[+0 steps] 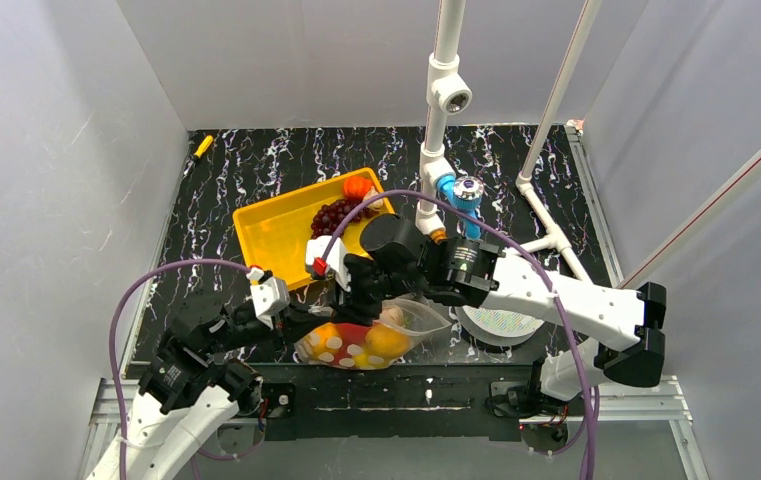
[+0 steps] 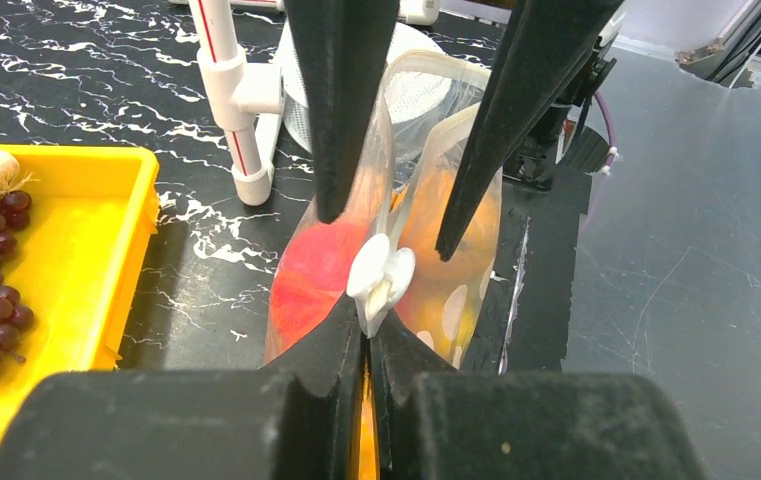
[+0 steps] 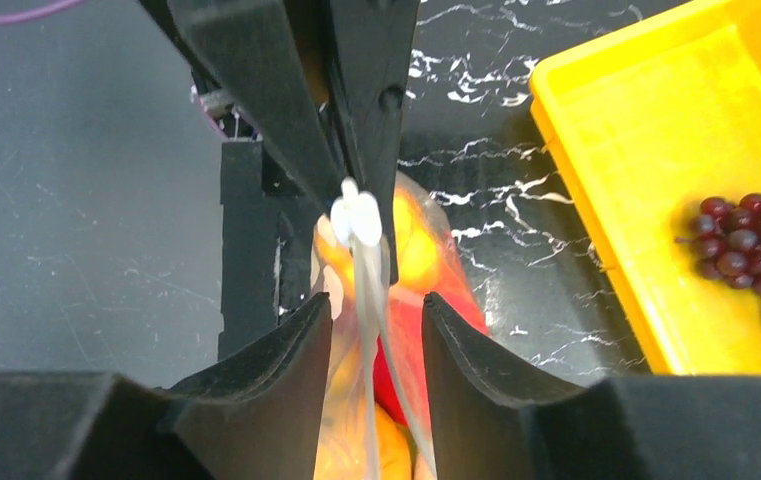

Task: Place the food in the zip-top bag and seal the zipper
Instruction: Zip the zipper food storage bag at the center of the board.

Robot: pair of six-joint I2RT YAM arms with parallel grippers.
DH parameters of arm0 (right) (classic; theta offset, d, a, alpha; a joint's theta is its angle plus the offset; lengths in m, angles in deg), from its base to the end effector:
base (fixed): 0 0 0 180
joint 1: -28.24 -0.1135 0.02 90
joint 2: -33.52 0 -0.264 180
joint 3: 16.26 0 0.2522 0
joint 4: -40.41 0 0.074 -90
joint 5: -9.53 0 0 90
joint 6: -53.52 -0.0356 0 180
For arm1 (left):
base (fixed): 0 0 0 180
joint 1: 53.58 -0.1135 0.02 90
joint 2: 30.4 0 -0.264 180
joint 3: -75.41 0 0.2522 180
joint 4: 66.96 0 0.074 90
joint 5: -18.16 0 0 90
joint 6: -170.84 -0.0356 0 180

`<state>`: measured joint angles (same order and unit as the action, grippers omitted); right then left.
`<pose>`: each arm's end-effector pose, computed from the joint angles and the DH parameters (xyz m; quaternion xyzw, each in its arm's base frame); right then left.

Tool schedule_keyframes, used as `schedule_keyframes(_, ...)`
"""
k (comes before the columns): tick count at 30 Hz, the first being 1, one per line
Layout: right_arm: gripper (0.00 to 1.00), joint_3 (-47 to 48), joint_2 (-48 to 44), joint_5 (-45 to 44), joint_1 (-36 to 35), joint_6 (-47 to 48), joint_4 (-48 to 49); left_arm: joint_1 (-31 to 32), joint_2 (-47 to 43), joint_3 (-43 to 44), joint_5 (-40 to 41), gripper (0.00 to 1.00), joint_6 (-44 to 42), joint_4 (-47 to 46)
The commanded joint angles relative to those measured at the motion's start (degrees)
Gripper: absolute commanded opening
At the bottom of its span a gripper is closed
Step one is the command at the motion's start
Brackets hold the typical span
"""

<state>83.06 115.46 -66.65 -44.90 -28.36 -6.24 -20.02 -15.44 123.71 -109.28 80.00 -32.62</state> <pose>0.0842 0.3072 0.3971 -0.6039 0.6105 0.3572 0.3674 0.0529 -0.0611 0.3185 0.4146 0.5788 -0.4066 0.5725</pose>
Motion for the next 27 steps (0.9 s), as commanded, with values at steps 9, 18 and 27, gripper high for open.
schedule_keyframes(9,0.46,10.0,4.8,-0.9,-1.3,1.9,1.1,-0.1,2.6,0.6,-1.2,0.0,-0.5,-0.9)
schedule_keyframes(18,0.37,10.2,6.1,-0.4,-1.5,2.2,1.6,0.0,1.8,0.4,-0.5,0.0,-0.4,-1.1)
schedule_keyframes(27,0.02,8.8,5.6,-1.8,-1.5,2.5,2.4,0.0,0.8,0.2,0.5,0.0,-0.6,-0.9)
